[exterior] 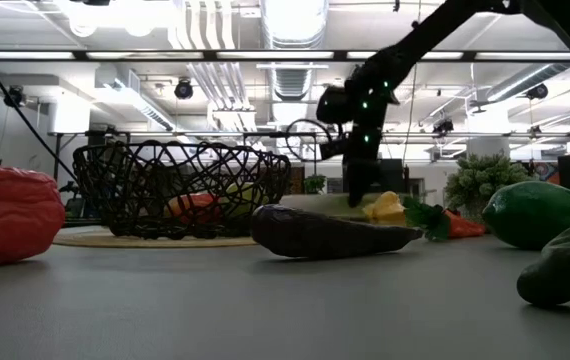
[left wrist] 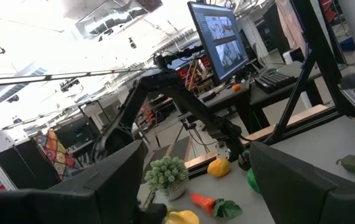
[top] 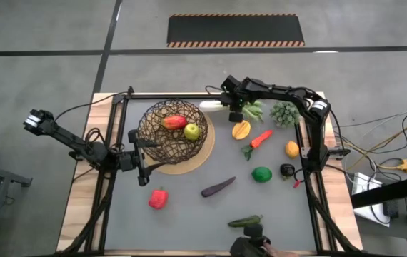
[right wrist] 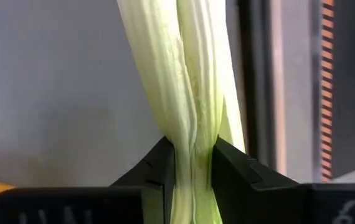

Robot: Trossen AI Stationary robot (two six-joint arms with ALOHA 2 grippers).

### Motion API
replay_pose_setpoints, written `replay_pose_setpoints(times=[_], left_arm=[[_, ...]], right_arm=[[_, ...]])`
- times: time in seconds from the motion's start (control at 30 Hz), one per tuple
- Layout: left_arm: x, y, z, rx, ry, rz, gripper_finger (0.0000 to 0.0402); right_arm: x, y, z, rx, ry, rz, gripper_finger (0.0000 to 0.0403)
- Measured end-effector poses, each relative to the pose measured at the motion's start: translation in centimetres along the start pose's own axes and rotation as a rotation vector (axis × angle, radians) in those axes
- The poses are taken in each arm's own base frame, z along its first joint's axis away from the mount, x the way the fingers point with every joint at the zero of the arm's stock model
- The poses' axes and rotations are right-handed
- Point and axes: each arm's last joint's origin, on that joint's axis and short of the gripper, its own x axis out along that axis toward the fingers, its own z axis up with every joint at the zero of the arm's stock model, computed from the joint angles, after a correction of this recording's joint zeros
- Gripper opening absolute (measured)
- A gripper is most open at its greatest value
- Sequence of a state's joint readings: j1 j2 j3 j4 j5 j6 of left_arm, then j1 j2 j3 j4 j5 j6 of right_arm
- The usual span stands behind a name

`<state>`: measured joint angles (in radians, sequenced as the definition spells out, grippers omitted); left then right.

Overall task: Build produce basket
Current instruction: Put the green celery into the black wire basket

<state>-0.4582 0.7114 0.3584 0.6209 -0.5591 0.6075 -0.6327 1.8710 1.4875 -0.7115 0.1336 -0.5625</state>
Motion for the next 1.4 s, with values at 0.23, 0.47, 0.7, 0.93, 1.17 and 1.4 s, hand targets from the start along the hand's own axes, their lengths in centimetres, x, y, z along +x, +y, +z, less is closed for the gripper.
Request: replay_pose_setpoints(times=[0.23, 0.47, 0.7, 0.93, 1.17, 1.4], left_arm=[[0.0, 0.0, 0.0, -0.001, 0.001, 0.0, 0.0272], [0.0, 0.1, 0.2, -0.014, -0.014, 0.011, 0.0272], [0.0, 0.2, 0.3, -0.043, -0.023, 0.016, 0.0272], [0.0, 0.4, 0.6, -0.058, -0.043, 0.026, 0.0272], [-0.1, 0.6, 0.8, -0.072, -0.06, 0.035, 0.0272], [-0.1, 0.7, 0.9, -0.078, -0.07, 0.04, 0.0272]], right_arm=[[-5.4, -1.0, 0.9, 0.0, -0.028, -0.081, 0.0066], [-12.0, 0.3, 1.7, -0.118, -0.167, -0.167, 0.0066], [-17.9, 4.3, 2.2, -0.761, -0.197, -0.342, 0.0065], [-20.6, 8.0, 2.9, -1.356, -0.158, -0.486, 0.0065], [-20.8, 10.0, 5.3, -1.523, -0.221, -0.645, 0.0065], [-19.7, 9.9, 8.4, -1.515, -0.286, -0.848, 0.0065]])
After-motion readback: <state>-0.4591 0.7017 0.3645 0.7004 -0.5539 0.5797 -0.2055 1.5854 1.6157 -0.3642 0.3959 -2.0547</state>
